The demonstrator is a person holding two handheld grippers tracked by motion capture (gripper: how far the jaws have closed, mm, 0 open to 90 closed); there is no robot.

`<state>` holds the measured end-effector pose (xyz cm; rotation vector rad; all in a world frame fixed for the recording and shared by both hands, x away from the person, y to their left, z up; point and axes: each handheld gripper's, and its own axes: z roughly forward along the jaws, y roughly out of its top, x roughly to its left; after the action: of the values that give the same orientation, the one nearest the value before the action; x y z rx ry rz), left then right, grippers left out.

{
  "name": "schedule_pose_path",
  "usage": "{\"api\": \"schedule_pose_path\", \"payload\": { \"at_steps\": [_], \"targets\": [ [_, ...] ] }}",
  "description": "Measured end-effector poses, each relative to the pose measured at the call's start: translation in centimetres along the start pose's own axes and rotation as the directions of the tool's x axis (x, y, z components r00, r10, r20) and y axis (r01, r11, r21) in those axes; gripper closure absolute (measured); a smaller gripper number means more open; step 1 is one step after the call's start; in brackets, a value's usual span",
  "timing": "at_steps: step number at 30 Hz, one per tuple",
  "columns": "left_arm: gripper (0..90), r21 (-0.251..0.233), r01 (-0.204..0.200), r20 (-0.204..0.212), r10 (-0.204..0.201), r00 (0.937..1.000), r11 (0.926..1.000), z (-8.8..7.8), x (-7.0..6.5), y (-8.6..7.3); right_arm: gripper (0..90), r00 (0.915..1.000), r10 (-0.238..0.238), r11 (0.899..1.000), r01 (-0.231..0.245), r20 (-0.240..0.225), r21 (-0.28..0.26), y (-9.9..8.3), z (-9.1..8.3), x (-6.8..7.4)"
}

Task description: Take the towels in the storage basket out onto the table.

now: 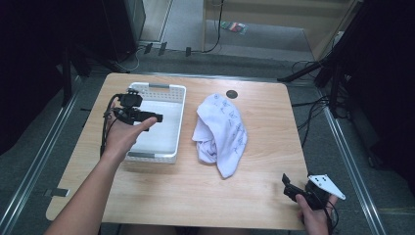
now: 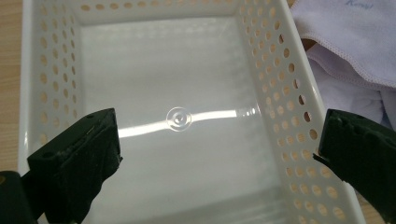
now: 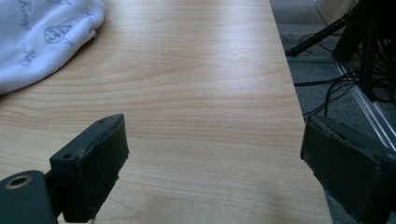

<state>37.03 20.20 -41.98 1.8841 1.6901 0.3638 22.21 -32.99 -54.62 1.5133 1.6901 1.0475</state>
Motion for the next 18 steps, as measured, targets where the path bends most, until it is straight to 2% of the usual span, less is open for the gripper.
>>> {"api": "schedule_pose_path", "payload": {
  "at_steps": [6,8,12,16,18],
  "targets": [
    [0.0,-0.044,0.008,-0.017,-0.009,0.9998,0.9990,-1.1,1.3,-1.4,7.6,1.0000,-0.005,1.000,0.005,0.001,-0.002,0.0,0.0,0.0],
    [0.0,-0.051,-0.005,-0.035,0.003,0.9994,0.9987,-1.5,1.5,-2.0,7.6,1.0000,-0.002,1.000,0.002,0.002,-0.001,0.0,0.0,0.0],
    [0.0,-0.065,-0.009,-0.036,0.007,0.9993,0.9979,-1.9,1.9,-2.9,7.6,1.0000,-0.005,1.000,0.005,0.002,-0.002,0.0,0.0,0.0],
    [0.0,-0.096,0.026,-0.018,-0.028,0.9995,0.9950,-2.5,3.4,-4.7,7.6,1.0000,-0.005,1.000,0.005,0.004,-0.003,0.0,0.0,0.0],
    [0.0,-0.109,0.019,-0.017,-0.021,0.9996,0.9938,-3.0,3.9,-5.4,7.6,1.0000,-0.005,1.000,0.005,0.004,-0.004,0.0,0.0,0.0]
  ]
}}
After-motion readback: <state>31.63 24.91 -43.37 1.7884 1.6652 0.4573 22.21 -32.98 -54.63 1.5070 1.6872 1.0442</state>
